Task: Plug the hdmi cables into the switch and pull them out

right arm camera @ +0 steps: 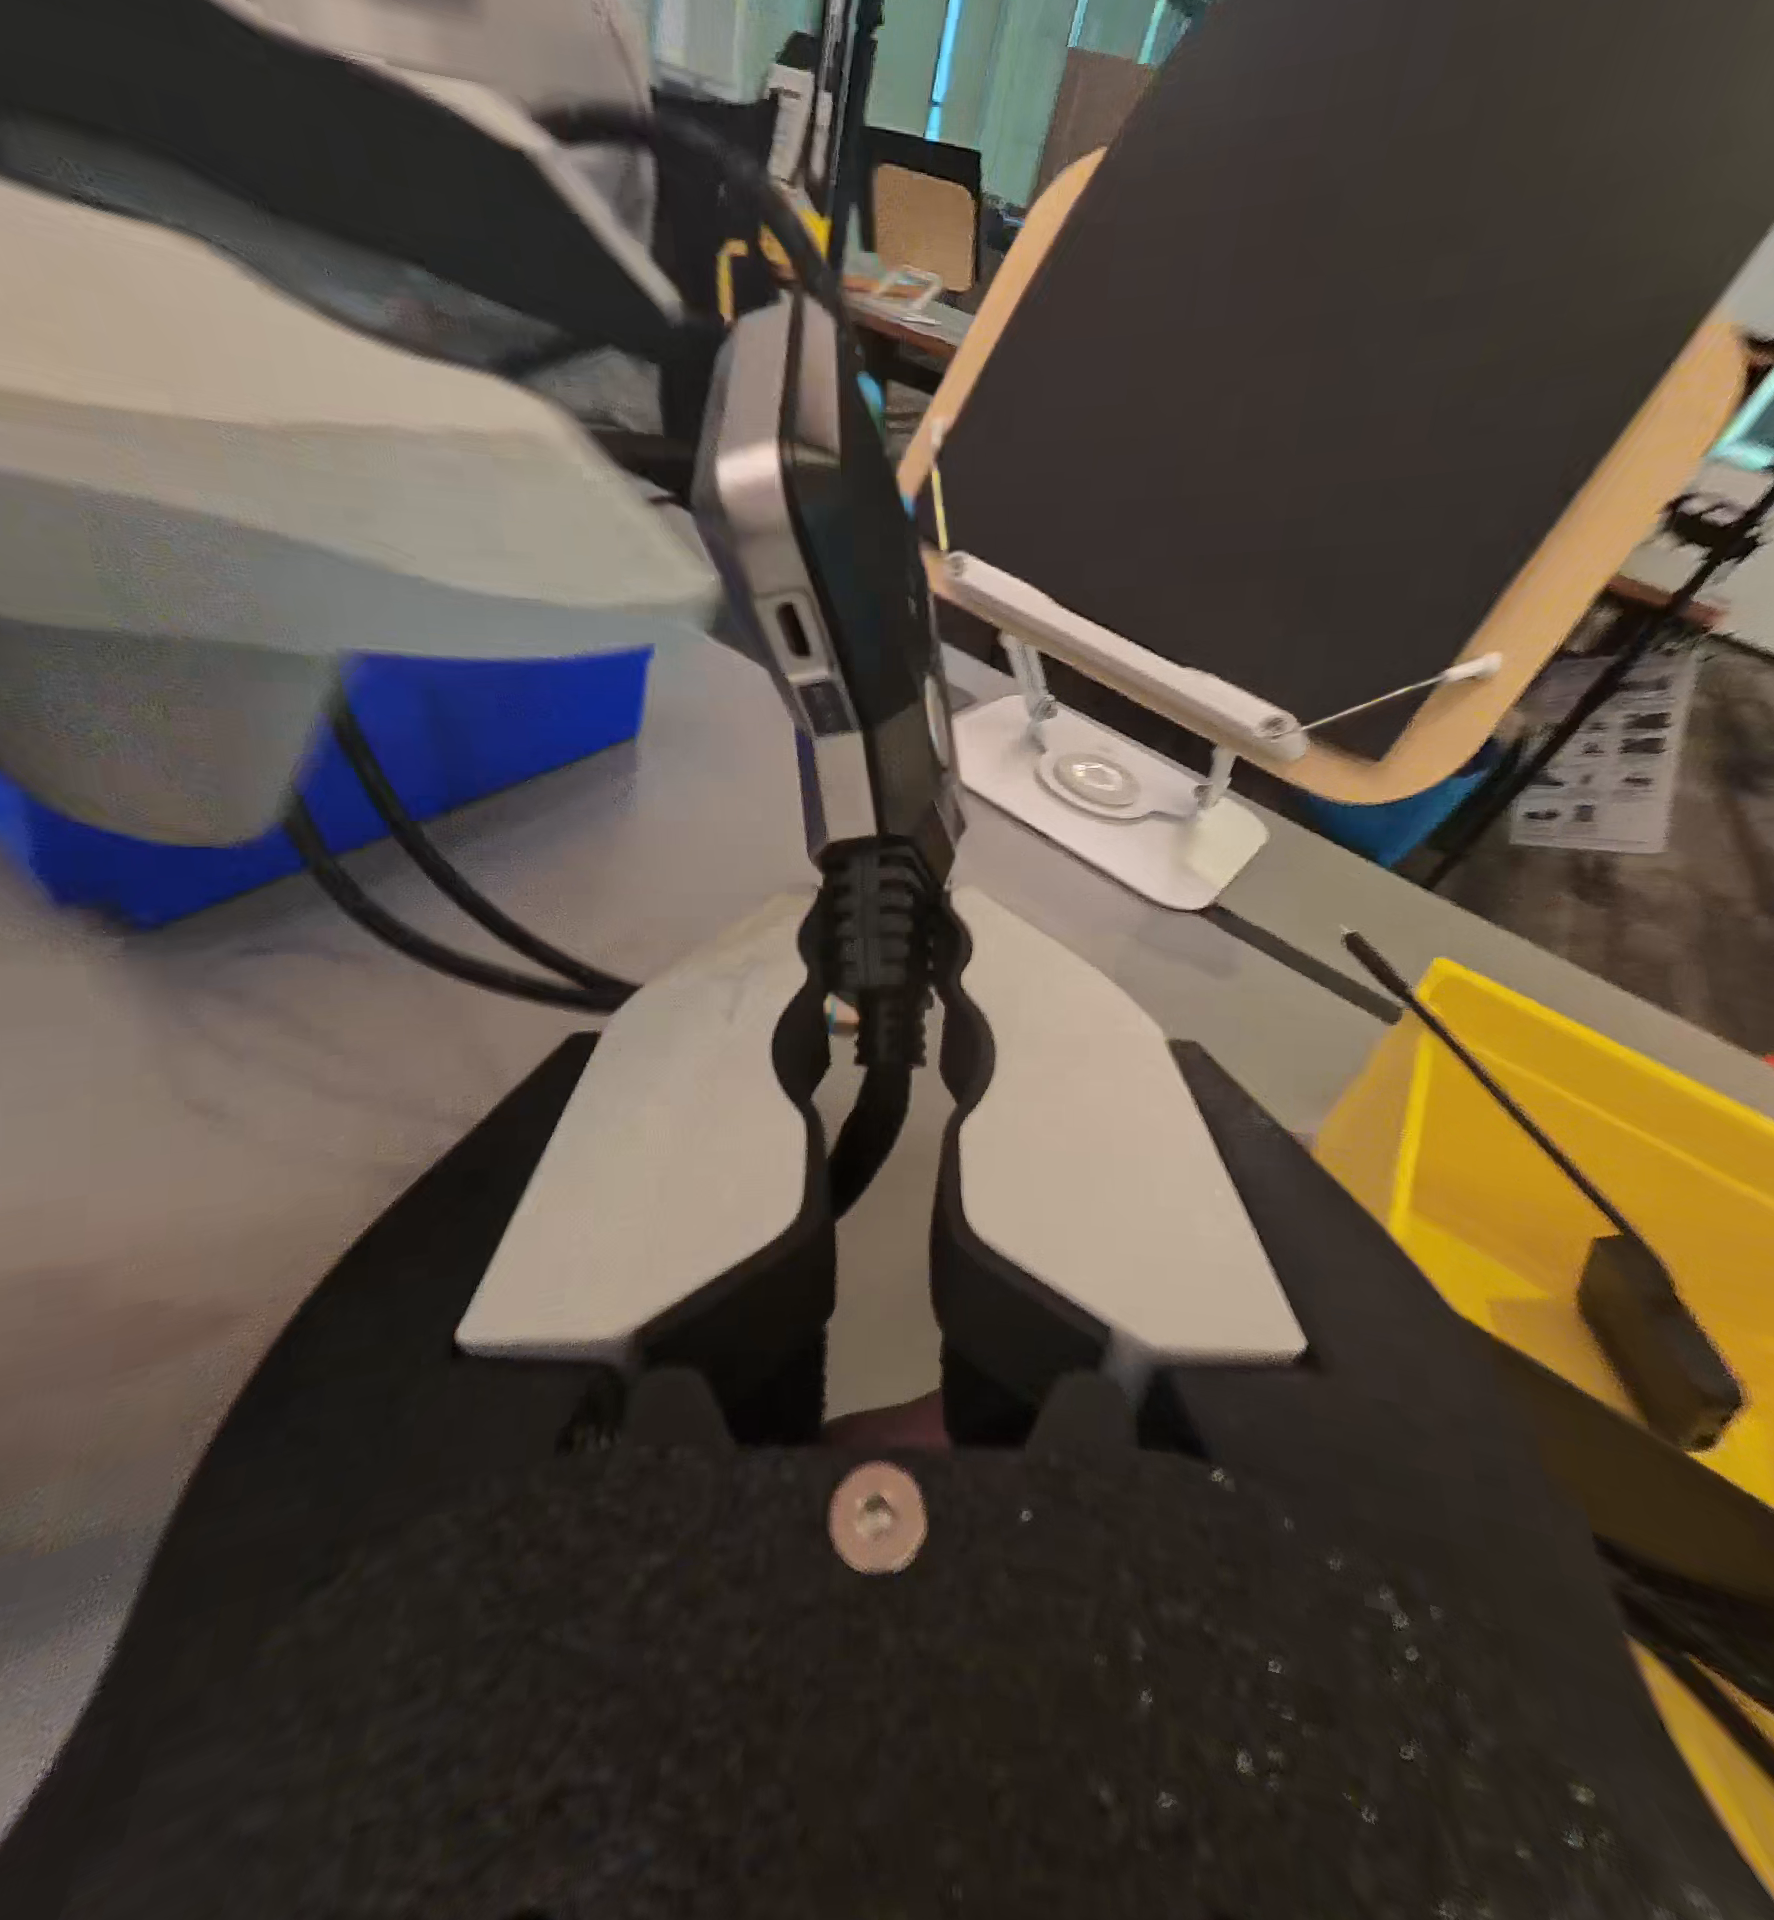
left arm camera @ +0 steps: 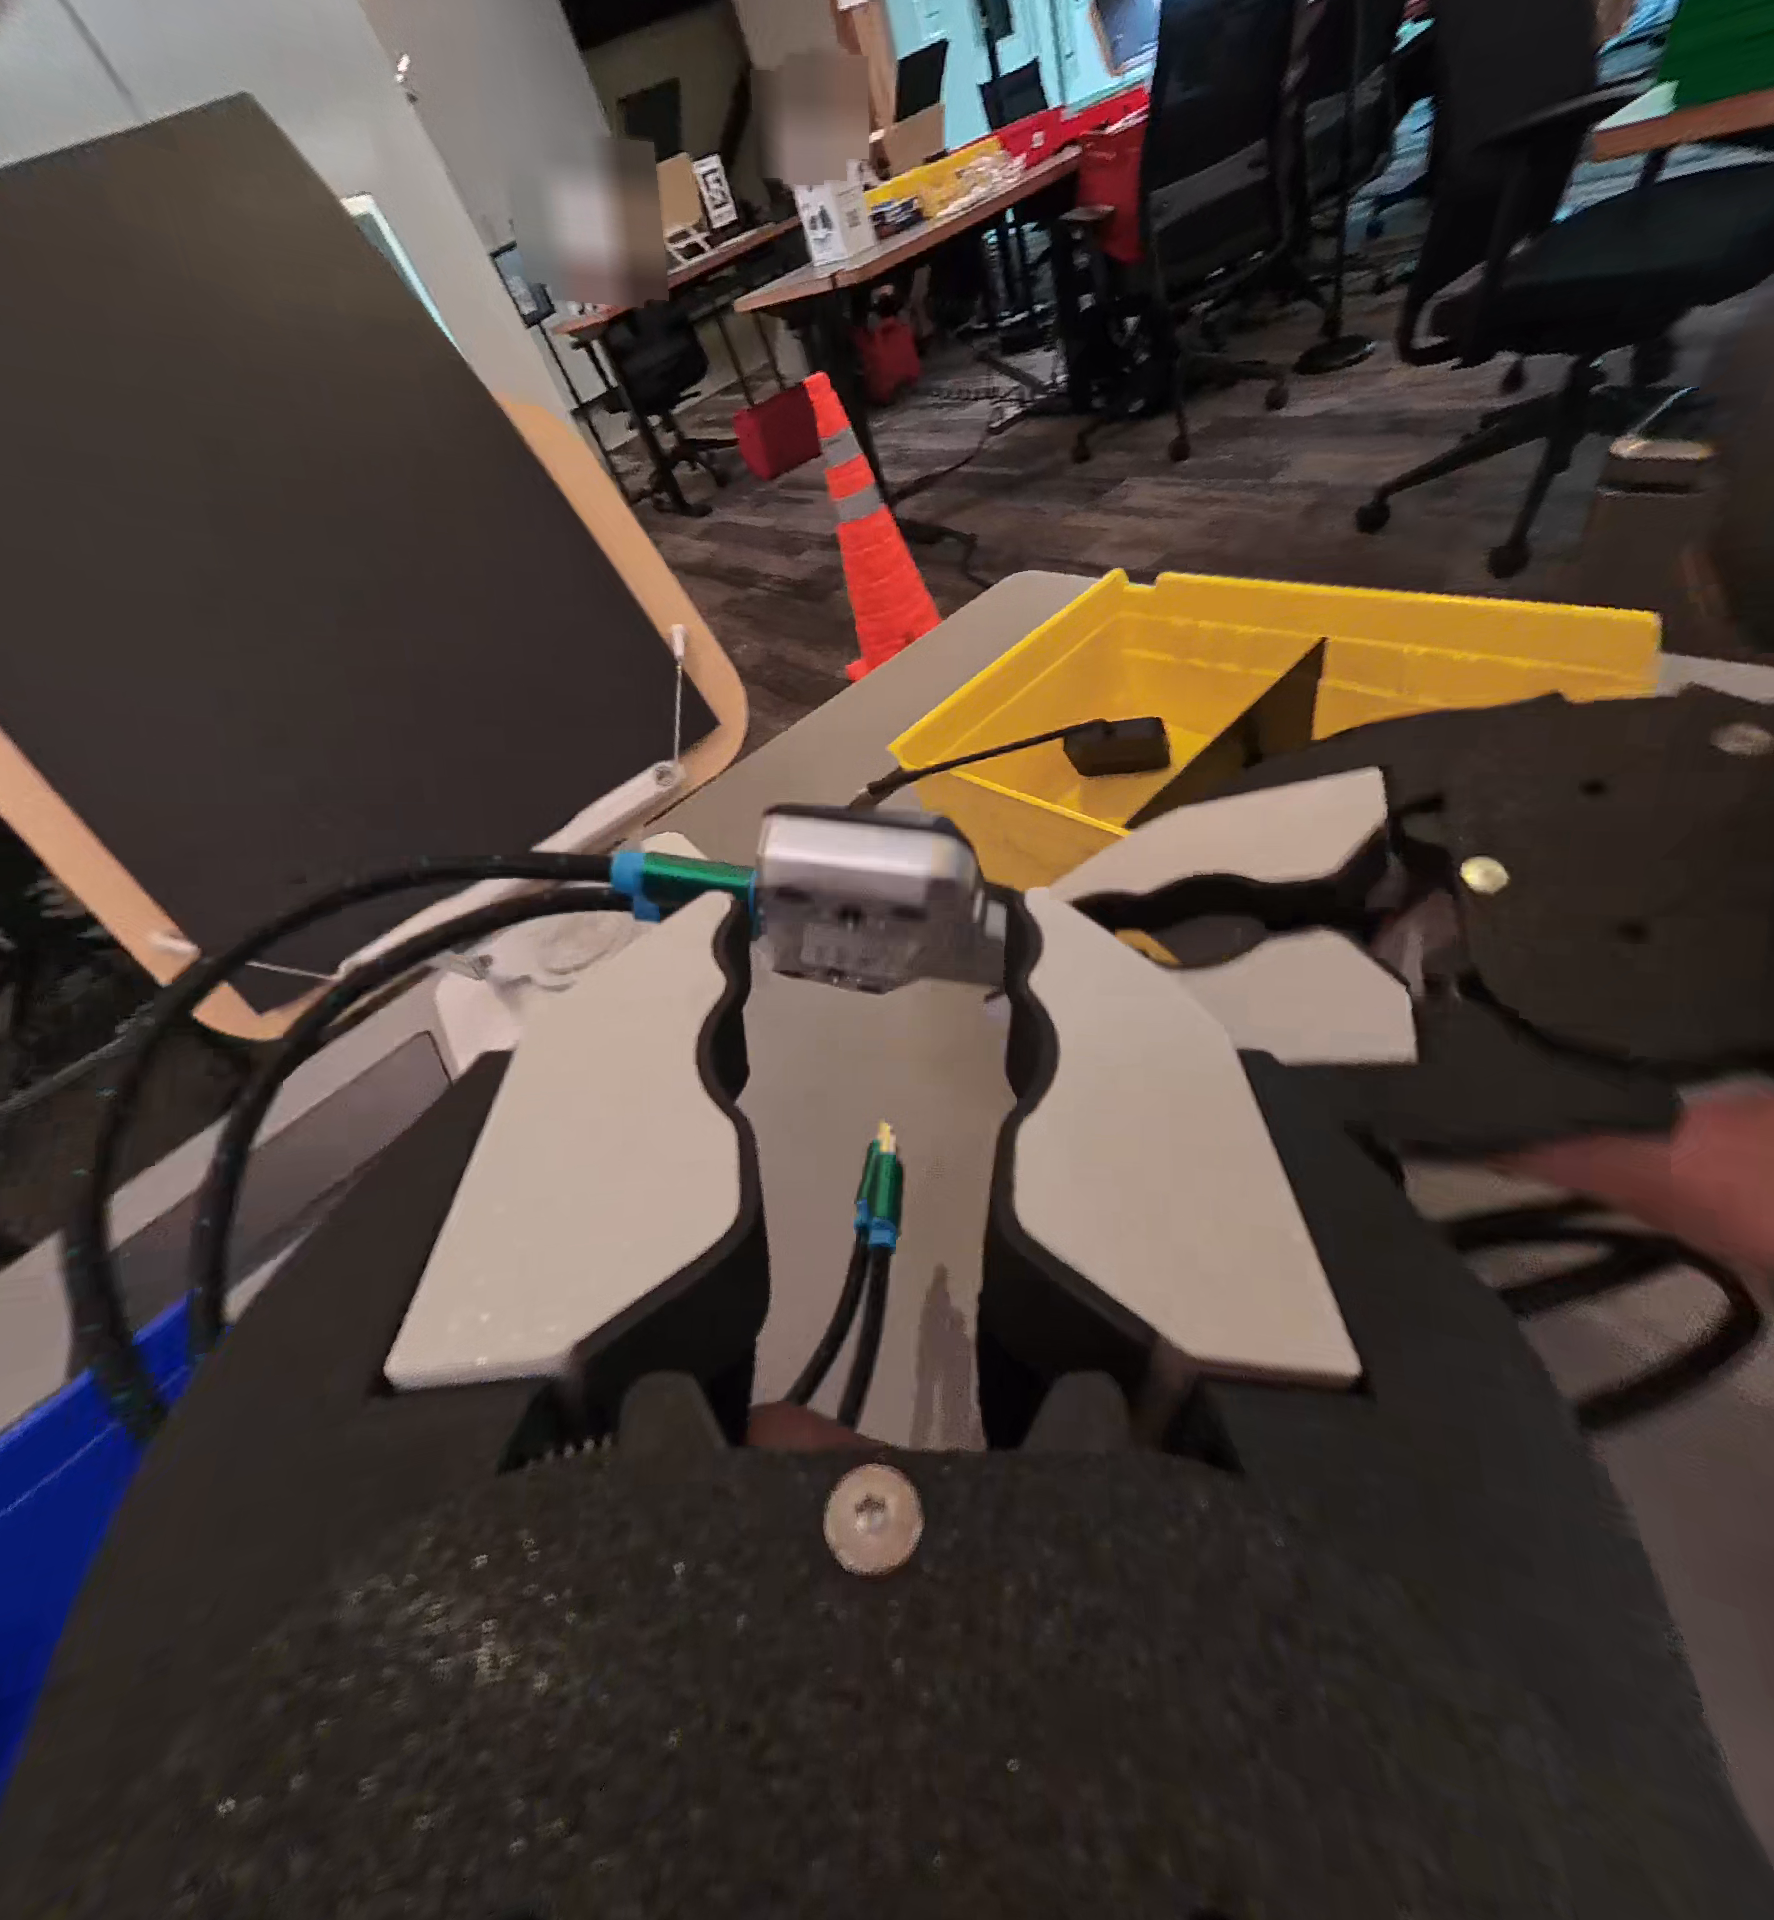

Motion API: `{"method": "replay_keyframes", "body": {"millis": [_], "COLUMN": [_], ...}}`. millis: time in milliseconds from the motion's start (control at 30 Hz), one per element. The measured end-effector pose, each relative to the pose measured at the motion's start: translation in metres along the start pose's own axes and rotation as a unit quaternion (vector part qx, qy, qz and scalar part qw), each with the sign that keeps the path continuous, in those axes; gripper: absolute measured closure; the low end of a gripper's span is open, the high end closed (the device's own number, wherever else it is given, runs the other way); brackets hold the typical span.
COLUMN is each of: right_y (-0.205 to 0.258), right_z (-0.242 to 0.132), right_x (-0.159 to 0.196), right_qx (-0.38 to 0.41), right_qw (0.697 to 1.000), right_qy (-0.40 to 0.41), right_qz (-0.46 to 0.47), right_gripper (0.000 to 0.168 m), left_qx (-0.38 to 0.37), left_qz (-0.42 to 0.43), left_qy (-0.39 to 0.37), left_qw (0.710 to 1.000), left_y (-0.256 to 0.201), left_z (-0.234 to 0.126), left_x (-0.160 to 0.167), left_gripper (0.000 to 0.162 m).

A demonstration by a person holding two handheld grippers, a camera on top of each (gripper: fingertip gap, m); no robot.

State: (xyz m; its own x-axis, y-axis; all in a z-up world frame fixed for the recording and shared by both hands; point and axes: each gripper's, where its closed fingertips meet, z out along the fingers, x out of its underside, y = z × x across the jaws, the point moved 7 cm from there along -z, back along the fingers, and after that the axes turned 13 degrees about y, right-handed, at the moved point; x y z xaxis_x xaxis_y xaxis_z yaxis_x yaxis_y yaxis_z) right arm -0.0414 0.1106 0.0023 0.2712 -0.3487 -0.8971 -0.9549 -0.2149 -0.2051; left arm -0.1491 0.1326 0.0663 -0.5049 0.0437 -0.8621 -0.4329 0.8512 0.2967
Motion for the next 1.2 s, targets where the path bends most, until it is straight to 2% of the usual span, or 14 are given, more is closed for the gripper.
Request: {"method": "replay_keyframes", "body": {"millis": [100, 233, 333, 400, 467, 500, 567, 600, 733, 867, 900, 1033, 1200], "right_y": [-0.005, -0.011, 0.0, 0.012, 0.025, 0.032, 0.044, 0.047, 0.047, 0.05, 0.052, 0.059, 0.078], "right_z": [0.006, 0.006, -0.002, -0.001, 0.004, 0.006, 0.014, 0.02, 0.06, 0.084, 0.084, 0.069, 0.042], "right_x": [0.008, 0.011, 0.004, -0.001, -0.005, -0.006, -0.005, -0.005, 0.003, 0.009, 0.01, 0.01, 0.007], "right_qx": [-0.034, -0.093, -0.123, -0.112, -0.101, -0.102, -0.111, -0.111, -0.081, -0.041, -0.033, 0.007, -0.026], "right_qw": [0.999, 0.994, 0.984, 0.978, 0.97, 0.963, 0.951, 0.947, 0.945, 0.939, 0.933, 0.925, 0.937], "right_qy": [-0.003, -0.049, -0.118, -0.123, -0.124, -0.127, -0.124, -0.119, -0.041, 0.009, 0.018, 0.013, 0.035], "right_qz": [0.016, 0.036, -0.056, -0.127, -0.185, -0.214, -0.259, -0.276, -0.315, -0.342, -0.357, -0.381, -0.346], "right_gripper": [0.152, 0.152, 0.152, 0.152, 0.152, 0.152, 0.152, 0.152, 0.153, 0.147, 0.141, 0.139, 0.12], "left_qx": [0.04, 0.038, 0.068, 0.106, 0.13, 0.129, 0.096, 0.08, 0.077, 0.024, 0.008, -0.02, -0.024], "left_qz": [-0.038, -0.127, -0.158, -0.154, -0.13, -0.113, -0.085, -0.08, -0.11, -0.132, -0.138, -0.174, -0.188], "left_qy": [-0.01, -0.012, 0.03, 0.074, 0.125, 0.145, 0.175, 0.183, 0.163, 0.153, 0.155, 0.15, 0.14], "left_qw": [0.998, 0.991, 0.985, 0.98, 0.975, 0.974, 0.976, 0.977, 0.977, 0.979, 0.978, 0.973, 0.972], "left_y": [0.014, 0.064, 0.098, 0.105, 0.103, 0.102, 0.104, 0.106, 0.096, 0.086, 0.087, 0.093, 0.09], "left_z": [-0.032, -0.086, -0.099, -0.1, -0.097, -0.094, -0.09, -0.09, -0.084, -0.071, -0.069, -0.066, -0.061], "left_x": [0.02, 0.041, 0.051, 0.057, 0.066, 0.072, 0.086, 0.091, 0.1, 0.104, 0.105, 0.107, 0.109], "left_gripper": [0.114, 0.112, 0.104, 0.097, 0.098, 0.108, 0.144, 0.157, 0.158, 0.159, 0.159, 0.159, 0.159]}}
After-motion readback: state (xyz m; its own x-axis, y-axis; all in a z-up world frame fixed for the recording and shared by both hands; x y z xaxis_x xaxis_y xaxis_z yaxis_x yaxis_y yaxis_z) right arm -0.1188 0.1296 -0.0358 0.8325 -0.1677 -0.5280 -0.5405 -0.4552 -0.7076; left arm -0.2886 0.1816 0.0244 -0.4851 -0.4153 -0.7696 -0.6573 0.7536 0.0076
